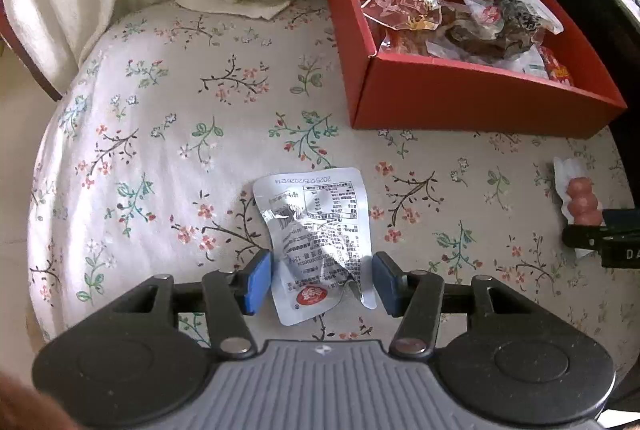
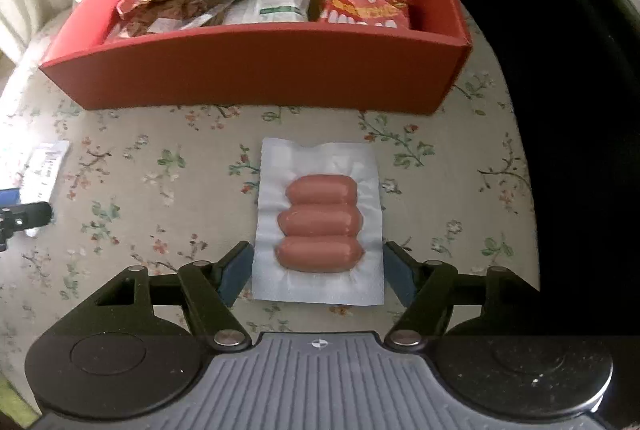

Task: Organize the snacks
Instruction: 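Grasp the clear printed packet with the left tool while the right tool grasps the sausage packet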

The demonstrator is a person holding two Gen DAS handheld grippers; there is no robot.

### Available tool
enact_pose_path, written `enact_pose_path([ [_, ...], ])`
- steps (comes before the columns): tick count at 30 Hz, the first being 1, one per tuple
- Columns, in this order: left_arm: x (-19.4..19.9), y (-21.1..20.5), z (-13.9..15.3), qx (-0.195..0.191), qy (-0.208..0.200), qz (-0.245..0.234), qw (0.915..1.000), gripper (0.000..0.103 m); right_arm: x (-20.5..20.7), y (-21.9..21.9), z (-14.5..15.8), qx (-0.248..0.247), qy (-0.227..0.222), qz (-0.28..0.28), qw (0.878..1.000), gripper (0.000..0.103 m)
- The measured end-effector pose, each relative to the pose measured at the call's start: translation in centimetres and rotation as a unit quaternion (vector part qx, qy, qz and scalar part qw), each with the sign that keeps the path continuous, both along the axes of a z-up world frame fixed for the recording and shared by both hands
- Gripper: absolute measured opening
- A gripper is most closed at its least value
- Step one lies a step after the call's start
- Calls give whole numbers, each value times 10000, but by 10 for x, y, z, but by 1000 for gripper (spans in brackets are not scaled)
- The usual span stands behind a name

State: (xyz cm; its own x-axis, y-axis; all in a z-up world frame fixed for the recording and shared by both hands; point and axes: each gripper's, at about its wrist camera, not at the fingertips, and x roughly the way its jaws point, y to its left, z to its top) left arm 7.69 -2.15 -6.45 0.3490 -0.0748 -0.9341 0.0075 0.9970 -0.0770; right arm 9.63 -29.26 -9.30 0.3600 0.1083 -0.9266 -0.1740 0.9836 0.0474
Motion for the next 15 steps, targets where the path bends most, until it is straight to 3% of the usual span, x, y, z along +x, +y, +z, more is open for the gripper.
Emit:
enact_pose_path([
  [15,-1,-4,14,-219,-117,-177,9995,47,-6,-17,28,576,-290,-133,9978,76],
])
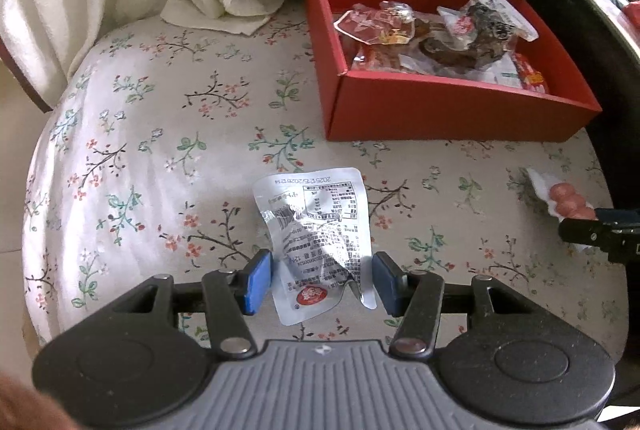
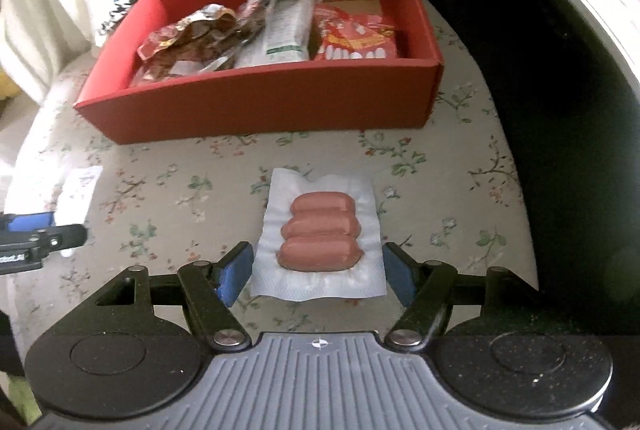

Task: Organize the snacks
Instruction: 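Grasp the clear printed packet with the left tool while the right tool grasps the sausage packet, then lift and carry both packets with both tools over the red box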

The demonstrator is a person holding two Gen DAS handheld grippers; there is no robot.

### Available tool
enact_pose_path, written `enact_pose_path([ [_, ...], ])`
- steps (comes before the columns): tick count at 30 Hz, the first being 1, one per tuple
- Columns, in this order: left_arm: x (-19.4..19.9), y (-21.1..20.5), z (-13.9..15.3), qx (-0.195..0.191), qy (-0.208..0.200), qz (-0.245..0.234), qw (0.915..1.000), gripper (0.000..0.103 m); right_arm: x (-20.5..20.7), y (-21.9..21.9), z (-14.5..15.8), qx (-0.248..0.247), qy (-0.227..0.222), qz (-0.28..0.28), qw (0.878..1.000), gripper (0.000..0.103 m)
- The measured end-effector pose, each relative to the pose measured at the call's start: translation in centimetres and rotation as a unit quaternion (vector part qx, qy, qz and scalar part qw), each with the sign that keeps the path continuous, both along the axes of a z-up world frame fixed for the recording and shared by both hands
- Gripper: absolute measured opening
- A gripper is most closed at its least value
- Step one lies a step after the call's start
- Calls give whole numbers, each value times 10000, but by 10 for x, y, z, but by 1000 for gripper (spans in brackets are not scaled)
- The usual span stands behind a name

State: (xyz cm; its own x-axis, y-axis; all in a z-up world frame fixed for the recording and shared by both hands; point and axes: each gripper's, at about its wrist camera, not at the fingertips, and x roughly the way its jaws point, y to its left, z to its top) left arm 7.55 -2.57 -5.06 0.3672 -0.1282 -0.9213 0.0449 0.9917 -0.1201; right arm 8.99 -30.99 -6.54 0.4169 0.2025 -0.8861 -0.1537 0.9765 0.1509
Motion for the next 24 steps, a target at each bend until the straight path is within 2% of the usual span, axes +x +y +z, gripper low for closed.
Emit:
enact_pose_path([
  [6,-2,-4,5,-84,-42,-109,9999,47,-1,2,5,412,-22,27,9991,76],
  [9,-2,-5,6,-114,-57,-136,9998,47,-4,9,1,274,-24,116,9996,76],
  [15,-4,-8,5,-115,-14,-224,9997,47,-4,30,-23,-231,327,450,9982,77],
  [18,-5,-10,3,-100,12,-270,9996,47,4,34,-32,-451,374,466,9972,83],
  [20,-6,-12,2,-101,25,-292,9995,47,12,35,-36,-534,359,375,9972,95],
  [24,-6,-12,2,-103,46,-308,9995,48,24,36,-40,-622,252,215,9975,98],
])
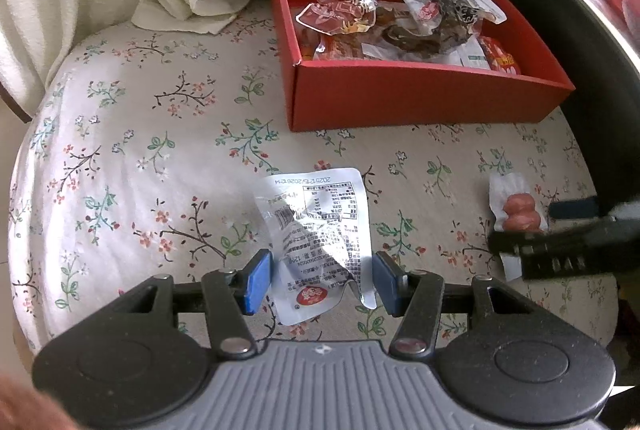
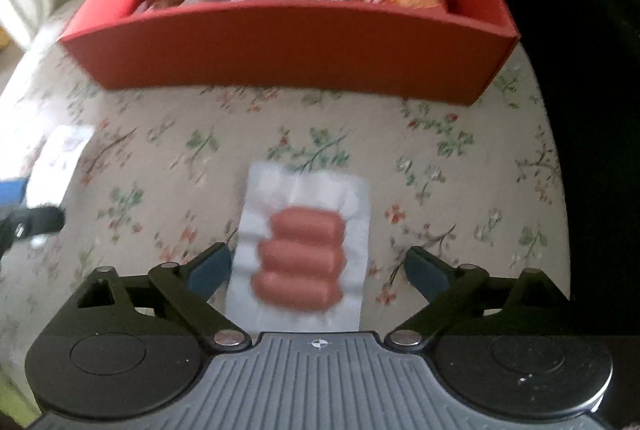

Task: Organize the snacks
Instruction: 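Lift and carry both packets with both tools over the red box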

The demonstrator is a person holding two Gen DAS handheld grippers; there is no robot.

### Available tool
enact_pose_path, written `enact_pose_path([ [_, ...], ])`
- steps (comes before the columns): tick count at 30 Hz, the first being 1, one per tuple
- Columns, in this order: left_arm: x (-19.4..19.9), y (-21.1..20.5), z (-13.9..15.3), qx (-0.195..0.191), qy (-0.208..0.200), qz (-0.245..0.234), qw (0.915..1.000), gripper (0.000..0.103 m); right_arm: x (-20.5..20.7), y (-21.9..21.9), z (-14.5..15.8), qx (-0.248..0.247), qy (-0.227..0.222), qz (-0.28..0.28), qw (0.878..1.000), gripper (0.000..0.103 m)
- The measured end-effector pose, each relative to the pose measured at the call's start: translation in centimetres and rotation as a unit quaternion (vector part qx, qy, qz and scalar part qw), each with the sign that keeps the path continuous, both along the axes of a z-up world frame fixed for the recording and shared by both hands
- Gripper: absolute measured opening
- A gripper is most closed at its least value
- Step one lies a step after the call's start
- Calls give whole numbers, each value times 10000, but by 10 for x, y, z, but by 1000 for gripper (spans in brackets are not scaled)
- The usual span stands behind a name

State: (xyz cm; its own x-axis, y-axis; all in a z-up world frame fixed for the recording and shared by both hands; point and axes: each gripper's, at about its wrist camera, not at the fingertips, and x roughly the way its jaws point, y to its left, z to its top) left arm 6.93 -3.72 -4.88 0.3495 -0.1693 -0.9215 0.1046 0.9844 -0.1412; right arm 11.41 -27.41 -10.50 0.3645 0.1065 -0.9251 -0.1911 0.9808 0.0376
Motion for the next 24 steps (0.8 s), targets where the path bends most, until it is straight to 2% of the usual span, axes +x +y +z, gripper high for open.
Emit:
enact_pose_path([
  [3,0,1,-1,-10,24,19,10000,48,-2,6,-1,-114,-37,174,9998,95],
  [6,0,1,0,-44,14,14,10000,48,-3,-2,8,86,-81,77,9999,76],
  [8,-1,0,3,-52,-29,-10,10000,48,-3,-11,11,297,-29,-21,9996,75],
  [11,-2,-1,6,-74,-84,-34,9999,48,-4,-15,16,295,-124,-22,9995,75],
  [24,-3,-9,27,-172,-517,-128,9984,48,-18,-28,64,737,-761,-110,9943,75],
])
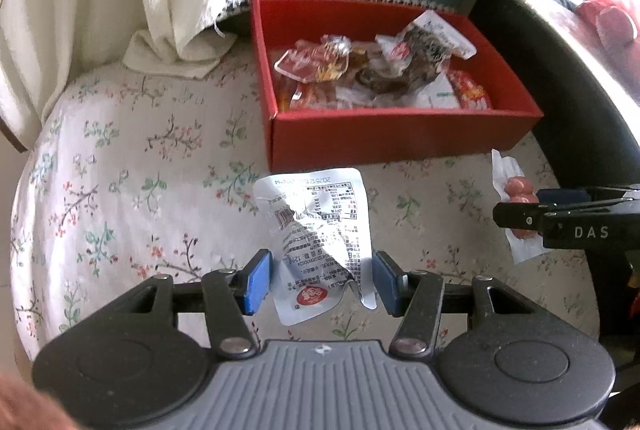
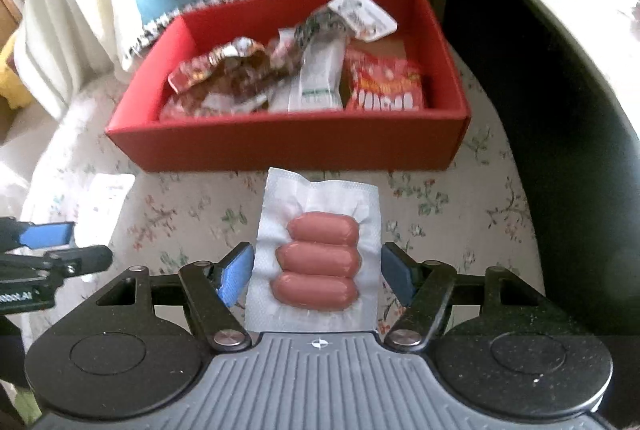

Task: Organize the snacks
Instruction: 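Lift and carry both packets with both tools over the red box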

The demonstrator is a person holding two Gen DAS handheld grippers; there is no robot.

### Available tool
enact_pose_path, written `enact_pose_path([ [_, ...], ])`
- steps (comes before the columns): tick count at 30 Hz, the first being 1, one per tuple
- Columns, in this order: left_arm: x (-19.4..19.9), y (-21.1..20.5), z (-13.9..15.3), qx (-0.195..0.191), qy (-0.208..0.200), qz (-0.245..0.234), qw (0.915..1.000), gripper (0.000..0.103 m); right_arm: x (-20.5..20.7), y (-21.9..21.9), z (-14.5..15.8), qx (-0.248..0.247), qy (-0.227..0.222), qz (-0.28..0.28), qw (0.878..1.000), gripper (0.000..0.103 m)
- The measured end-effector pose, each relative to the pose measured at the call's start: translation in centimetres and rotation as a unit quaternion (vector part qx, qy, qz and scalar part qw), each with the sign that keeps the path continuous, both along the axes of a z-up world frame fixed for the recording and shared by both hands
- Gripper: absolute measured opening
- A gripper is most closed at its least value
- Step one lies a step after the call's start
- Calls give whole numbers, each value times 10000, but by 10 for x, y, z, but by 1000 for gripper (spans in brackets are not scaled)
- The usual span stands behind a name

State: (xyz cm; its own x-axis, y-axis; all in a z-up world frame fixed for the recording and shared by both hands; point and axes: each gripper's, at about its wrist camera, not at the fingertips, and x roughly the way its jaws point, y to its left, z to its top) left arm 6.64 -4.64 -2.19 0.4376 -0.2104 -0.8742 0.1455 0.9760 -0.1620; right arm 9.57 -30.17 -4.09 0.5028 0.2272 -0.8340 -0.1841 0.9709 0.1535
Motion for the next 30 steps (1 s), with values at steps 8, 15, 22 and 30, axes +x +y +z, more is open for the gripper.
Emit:
enact_pose_path([
  [8,7,-9,20,97,-417,-50,9991,48,0,7,17,102,-309,53,9995,75],
  [15,14,-11,33,140,-689,-50,9975,48,4,8,31,182,-538,33,9984,75],
  [22,22,-15,41,190,-894,-44,9958,48,12,12,46,249,-728,30,9970,75],
  [30,36,-18,50,260,-1074,-39,9939,48,23,14,58,260,-928,20,9953,75],
])
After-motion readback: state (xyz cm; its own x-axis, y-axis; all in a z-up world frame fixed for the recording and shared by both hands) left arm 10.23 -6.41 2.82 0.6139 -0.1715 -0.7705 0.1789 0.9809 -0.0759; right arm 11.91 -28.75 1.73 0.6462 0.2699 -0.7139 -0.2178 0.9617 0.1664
